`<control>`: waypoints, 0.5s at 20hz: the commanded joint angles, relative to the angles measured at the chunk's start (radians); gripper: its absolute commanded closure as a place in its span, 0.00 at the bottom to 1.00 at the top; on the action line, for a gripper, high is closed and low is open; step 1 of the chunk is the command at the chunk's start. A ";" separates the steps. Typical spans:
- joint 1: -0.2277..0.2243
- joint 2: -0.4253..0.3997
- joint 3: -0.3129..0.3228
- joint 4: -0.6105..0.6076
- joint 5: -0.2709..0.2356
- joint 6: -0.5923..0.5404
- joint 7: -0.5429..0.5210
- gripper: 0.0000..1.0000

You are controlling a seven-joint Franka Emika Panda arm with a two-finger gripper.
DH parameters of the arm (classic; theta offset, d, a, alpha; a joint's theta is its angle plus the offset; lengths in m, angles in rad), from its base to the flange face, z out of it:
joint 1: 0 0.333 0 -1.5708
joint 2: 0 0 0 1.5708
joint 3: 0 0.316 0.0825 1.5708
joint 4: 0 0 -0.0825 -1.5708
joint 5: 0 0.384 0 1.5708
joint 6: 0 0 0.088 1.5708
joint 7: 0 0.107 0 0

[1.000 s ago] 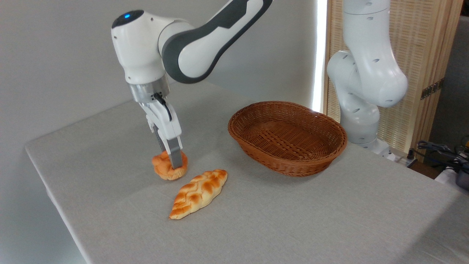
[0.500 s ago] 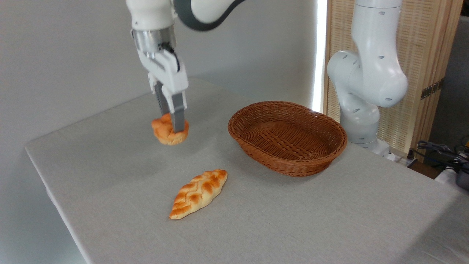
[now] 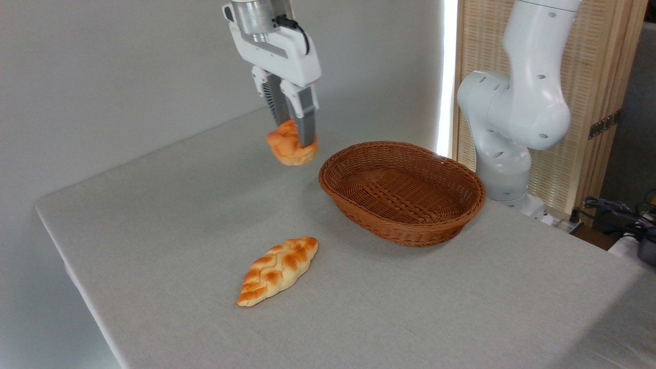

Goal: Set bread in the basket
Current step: 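Lift the roll and carry it over the wicker basket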

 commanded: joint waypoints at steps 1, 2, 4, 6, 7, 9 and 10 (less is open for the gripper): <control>-0.002 -0.048 0.004 -0.080 -0.024 -0.038 -0.030 0.26; -0.002 -0.071 0.004 -0.112 -0.029 -0.040 -0.028 0.22; -0.002 -0.107 0.004 -0.163 -0.032 -0.041 -0.028 0.20; -0.004 -0.119 -0.006 -0.195 -0.032 -0.075 -0.030 0.20; -0.005 -0.119 -0.008 -0.204 -0.032 -0.092 -0.030 0.19; -0.005 -0.118 -0.006 -0.230 -0.033 -0.118 -0.030 0.07; -0.005 -0.118 -0.006 -0.249 -0.033 -0.120 -0.027 0.01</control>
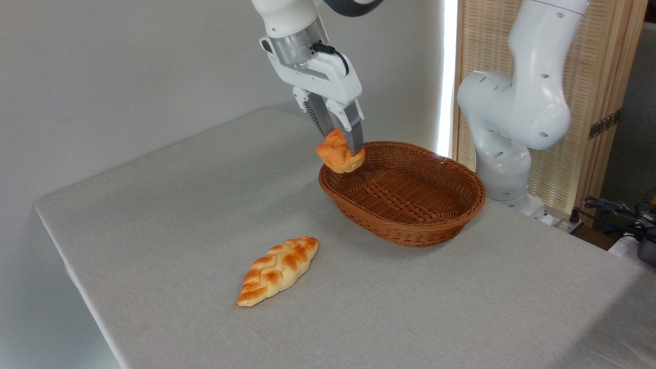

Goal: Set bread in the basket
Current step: 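Lower the roll into the basket and open the gripper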

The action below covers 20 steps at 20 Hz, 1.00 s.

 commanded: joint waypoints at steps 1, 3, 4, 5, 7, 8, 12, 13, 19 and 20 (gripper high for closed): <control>-0.004 -0.014 0.002 -0.064 -0.017 -0.023 -0.005 0.00; -0.008 -0.004 0.002 -0.075 -0.050 -0.015 -0.005 0.00; -0.008 -0.004 0.000 -0.077 -0.061 -0.020 -0.005 0.00; -0.008 -0.003 -0.006 -0.077 -0.061 -0.029 -0.006 0.00; -0.008 -0.003 -0.010 -0.075 -0.063 -0.032 -0.006 0.00; -0.008 -0.003 -0.010 -0.075 -0.061 -0.031 -0.006 0.00; -0.008 -0.003 -0.012 -0.074 -0.063 -0.024 -0.005 0.00; -0.010 -0.003 -0.012 -0.074 -0.063 -0.024 -0.005 0.00; -0.010 -0.003 -0.033 -0.066 -0.064 -0.015 -0.003 0.00; -0.010 -0.003 -0.033 -0.055 -0.066 -0.014 -0.003 0.00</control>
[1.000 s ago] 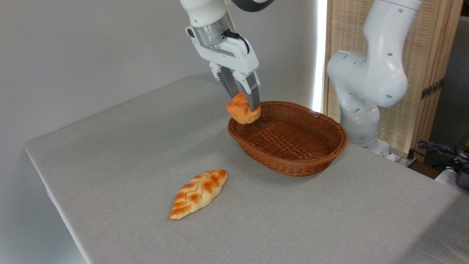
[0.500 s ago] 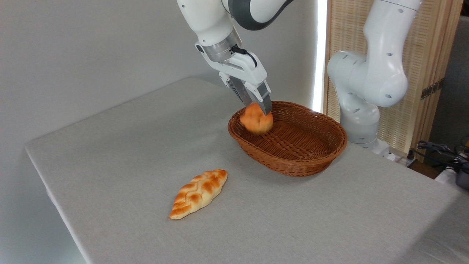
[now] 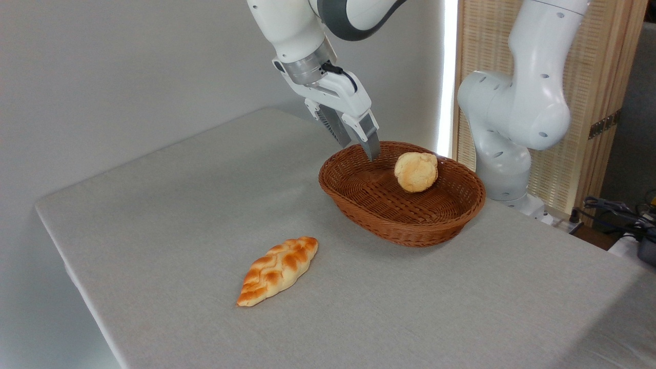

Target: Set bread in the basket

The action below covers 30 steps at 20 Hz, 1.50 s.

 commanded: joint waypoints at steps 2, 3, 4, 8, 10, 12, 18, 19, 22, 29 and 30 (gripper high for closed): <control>-0.006 -0.002 -0.002 0.058 -0.017 0.001 -0.003 0.00; -0.004 -0.002 0.000 0.083 -0.016 0.010 -0.002 0.00; -0.004 -0.002 0.003 0.103 -0.014 0.023 -0.002 0.00; 0.010 0.031 0.012 0.180 -0.005 0.102 0.000 0.00; 0.014 0.065 0.017 0.218 -0.003 0.161 0.000 0.00; 0.016 0.093 0.043 0.234 0.013 0.240 0.000 0.00; 0.020 0.185 0.093 0.322 0.020 0.332 0.013 0.00; 0.020 0.202 0.119 0.344 0.020 0.332 0.033 0.00; 0.020 0.258 0.150 0.408 0.018 0.330 0.073 0.00; 0.022 0.340 0.203 0.499 0.020 0.327 0.087 0.00; 0.022 0.352 0.203 0.519 0.020 0.317 0.083 0.00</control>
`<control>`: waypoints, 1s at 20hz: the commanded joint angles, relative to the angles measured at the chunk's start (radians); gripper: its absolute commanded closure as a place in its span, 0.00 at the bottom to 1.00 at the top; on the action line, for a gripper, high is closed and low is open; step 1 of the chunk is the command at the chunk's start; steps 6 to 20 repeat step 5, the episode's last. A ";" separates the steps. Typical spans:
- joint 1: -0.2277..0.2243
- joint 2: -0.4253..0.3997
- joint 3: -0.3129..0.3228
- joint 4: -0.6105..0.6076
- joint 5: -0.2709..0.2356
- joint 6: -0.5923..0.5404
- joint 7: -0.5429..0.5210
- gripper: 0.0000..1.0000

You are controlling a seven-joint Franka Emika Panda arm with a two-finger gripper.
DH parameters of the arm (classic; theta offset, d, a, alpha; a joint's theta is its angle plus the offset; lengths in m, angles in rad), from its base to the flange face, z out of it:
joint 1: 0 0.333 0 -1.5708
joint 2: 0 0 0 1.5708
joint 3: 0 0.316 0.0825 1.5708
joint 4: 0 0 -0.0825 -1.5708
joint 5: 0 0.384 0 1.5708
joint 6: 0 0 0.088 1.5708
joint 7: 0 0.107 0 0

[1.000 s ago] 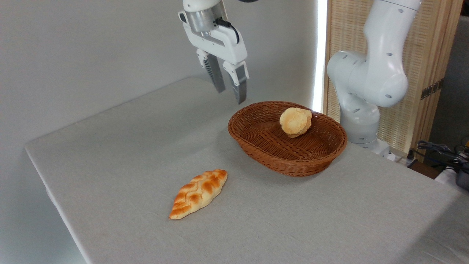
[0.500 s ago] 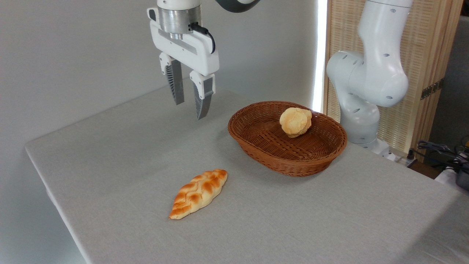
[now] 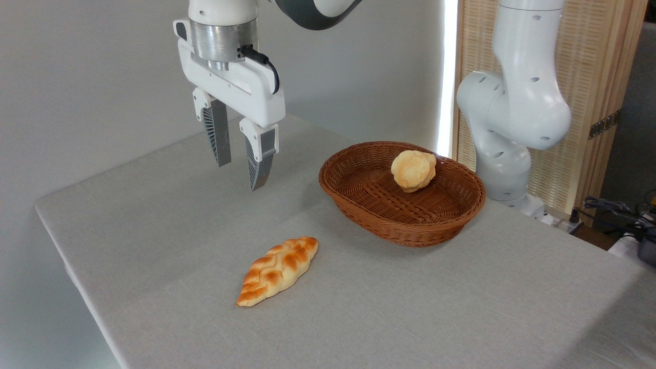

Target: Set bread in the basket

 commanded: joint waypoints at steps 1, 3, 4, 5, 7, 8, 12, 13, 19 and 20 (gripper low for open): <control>-0.006 0.044 0.018 0.083 0.011 -0.029 0.007 0.00; -0.006 0.046 0.018 0.086 0.011 -0.041 0.009 0.00; -0.006 0.046 0.018 0.086 0.011 -0.043 0.006 0.00; -0.006 0.048 0.018 0.085 0.011 -0.044 0.003 0.00; -0.006 0.048 0.018 0.085 0.011 -0.044 0.003 0.00; -0.006 0.048 0.018 0.085 0.011 -0.044 0.003 0.00; -0.006 0.048 0.018 0.085 0.011 -0.044 0.003 0.00; -0.006 0.048 0.018 0.085 0.011 -0.044 0.003 0.00; -0.006 0.048 0.018 0.085 0.011 -0.044 0.003 0.00; -0.006 0.048 0.018 0.085 0.011 -0.044 0.003 0.00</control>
